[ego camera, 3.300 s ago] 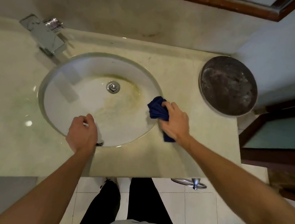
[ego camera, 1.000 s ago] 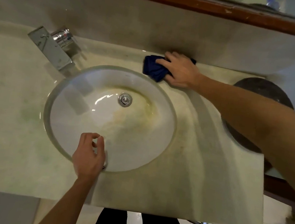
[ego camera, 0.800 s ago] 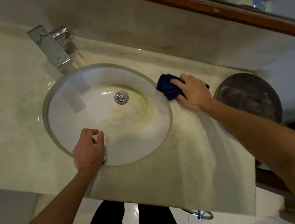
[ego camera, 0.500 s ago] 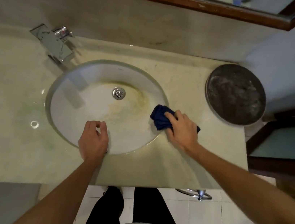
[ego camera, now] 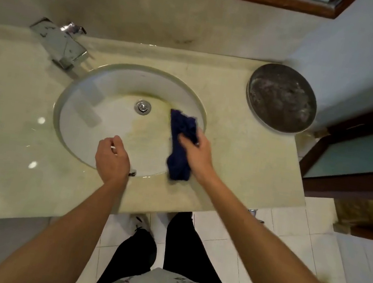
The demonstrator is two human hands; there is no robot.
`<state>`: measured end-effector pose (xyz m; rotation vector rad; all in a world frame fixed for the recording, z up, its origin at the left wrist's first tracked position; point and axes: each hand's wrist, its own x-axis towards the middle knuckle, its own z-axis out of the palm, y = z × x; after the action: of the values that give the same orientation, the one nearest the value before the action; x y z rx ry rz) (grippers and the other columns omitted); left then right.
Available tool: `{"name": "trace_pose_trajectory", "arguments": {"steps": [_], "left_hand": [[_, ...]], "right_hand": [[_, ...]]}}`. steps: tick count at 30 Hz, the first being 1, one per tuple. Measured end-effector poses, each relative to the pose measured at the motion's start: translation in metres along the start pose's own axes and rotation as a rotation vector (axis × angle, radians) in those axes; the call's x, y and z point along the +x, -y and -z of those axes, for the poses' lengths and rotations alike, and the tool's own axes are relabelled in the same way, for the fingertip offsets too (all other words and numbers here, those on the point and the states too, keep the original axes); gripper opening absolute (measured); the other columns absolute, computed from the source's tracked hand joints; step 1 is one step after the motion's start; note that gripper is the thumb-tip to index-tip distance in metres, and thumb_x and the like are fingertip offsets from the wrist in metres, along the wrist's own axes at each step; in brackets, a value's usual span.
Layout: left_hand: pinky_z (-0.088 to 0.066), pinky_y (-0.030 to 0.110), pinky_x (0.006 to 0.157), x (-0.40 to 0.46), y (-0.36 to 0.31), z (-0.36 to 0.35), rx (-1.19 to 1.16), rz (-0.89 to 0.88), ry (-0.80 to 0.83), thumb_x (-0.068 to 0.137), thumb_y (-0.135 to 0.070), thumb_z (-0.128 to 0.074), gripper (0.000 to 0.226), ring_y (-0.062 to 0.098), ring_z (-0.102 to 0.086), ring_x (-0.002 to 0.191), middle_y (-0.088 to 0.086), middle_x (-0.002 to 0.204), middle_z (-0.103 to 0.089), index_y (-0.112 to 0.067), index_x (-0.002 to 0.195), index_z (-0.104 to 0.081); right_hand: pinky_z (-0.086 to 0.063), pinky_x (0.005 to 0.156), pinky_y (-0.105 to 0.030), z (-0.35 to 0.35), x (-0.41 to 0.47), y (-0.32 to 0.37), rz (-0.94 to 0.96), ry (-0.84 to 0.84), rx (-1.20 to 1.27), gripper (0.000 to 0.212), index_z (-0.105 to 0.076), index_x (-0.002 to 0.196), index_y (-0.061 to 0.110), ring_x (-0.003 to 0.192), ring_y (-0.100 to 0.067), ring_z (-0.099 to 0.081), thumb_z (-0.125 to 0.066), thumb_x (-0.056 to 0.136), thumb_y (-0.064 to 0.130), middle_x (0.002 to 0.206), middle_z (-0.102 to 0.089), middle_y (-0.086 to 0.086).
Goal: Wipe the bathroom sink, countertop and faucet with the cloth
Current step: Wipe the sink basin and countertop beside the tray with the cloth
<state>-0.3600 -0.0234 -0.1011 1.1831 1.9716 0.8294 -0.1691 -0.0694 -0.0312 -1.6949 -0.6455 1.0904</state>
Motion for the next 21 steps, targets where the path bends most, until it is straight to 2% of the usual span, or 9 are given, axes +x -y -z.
{"name": "trace_pose_trajectory", "arguments": {"steps": [4,6,8,10,12,15,18,21], "left_hand": [[-0.043,0.033,0.08,-0.001,-0.001,0.0,0.043,-0.042,0.025,0.106,-0.039,-0.044,0.036,0.019,-0.054,0.083,0.005,0.099,-0.064,-0.009,0.101,-0.063],[-0.043,0.033,0.079,-0.002,-0.001,-0.001,0.068,-0.067,0.04,0.106,-0.04,-0.044,0.035,0.021,-0.055,0.082,0.003,0.097,-0.063,-0.011,0.099,-0.062],[-0.045,0.035,0.079,-0.003,-0.002,-0.001,0.096,-0.079,0.051,0.105,-0.043,-0.044,0.033,0.022,-0.057,0.082,0.001,0.095,-0.062,-0.015,0.097,-0.06],[-0.049,0.039,0.082,-0.002,-0.002,-0.002,0.116,-0.075,0.059,0.103,-0.047,-0.043,0.035,0.025,-0.06,0.084,0.001,0.094,-0.064,-0.018,0.096,-0.06],[-0.052,0.042,0.084,0.0,-0.002,-0.002,0.135,-0.041,0.079,0.1,-0.054,-0.041,0.04,0.026,-0.062,0.086,0.001,0.092,-0.066,-0.02,0.096,-0.061],[-0.056,0.047,0.088,0.003,-0.004,0.0,0.065,0.068,0.166,0.095,-0.062,-0.04,0.046,0.027,-0.068,0.087,0.0,0.09,-0.07,-0.023,0.095,-0.064],[-0.057,0.045,0.085,0.004,-0.02,0.001,-0.141,0.159,0.308,0.103,-0.047,-0.048,0.038,0.032,-0.07,0.093,0.005,0.095,-0.073,-0.016,0.1,-0.07],[-0.055,0.036,0.084,-0.009,-0.058,-0.007,-0.264,0.25,0.564,0.105,-0.041,-0.051,0.033,0.027,-0.069,0.101,0.005,0.106,-0.074,-0.015,0.111,-0.07]], "right_hand": [[-0.052,0.083,-0.036,0.079,0.029,0.0,0.186,-0.221,-0.516,0.028,-0.068,0.114,0.018,0.093,-0.019,-0.064,-0.067,0.087,0.013,0.103,-0.067,-0.001],[-0.05,0.081,-0.038,0.101,0.033,-0.011,0.2,-0.273,-0.727,0.032,-0.065,0.12,0.017,0.092,-0.022,-0.062,-0.066,0.088,0.014,0.104,-0.063,-0.003],[-0.047,0.077,-0.036,0.099,0.027,-0.027,0.162,-0.264,-0.835,0.035,-0.063,0.125,0.017,0.091,-0.027,-0.062,-0.065,0.09,0.016,0.106,-0.061,-0.006],[-0.045,0.074,-0.033,0.08,0.015,-0.039,0.126,-0.212,-0.834,0.038,-0.062,0.128,0.021,0.089,-0.023,-0.062,-0.065,0.09,0.02,0.107,-0.062,-0.003],[-0.048,0.079,-0.032,0.057,0.009,-0.033,0.056,-0.09,-0.607,0.033,-0.065,0.123,0.023,0.091,-0.016,-0.063,-0.066,0.091,0.019,0.108,-0.068,0.002],[-0.056,0.088,-0.033,0.037,0.011,-0.019,-0.21,0.114,0.003,0.022,-0.07,0.116,0.02,0.1,-0.019,-0.07,-0.069,0.095,0.016,0.11,-0.075,-0.003],[-0.051,0.107,-0.042,0.03,0.014,-0.016,-0.376,0.181,0.365,0.035,-0.063,0.132,0.016,0.119,-0.025,-0.067,-0.068,0.097,0.02,0.126,-0.072,-0.007],[-0.045,0.114,-0.046,0.038,0.02,-0.01,-0.48,0.23,0.59,0.044,-0.056,0.141,0.009,0.128,-0.03,-0.062,-0.064,0.099,0.019,0.134,-0.068,-0.012]]}}
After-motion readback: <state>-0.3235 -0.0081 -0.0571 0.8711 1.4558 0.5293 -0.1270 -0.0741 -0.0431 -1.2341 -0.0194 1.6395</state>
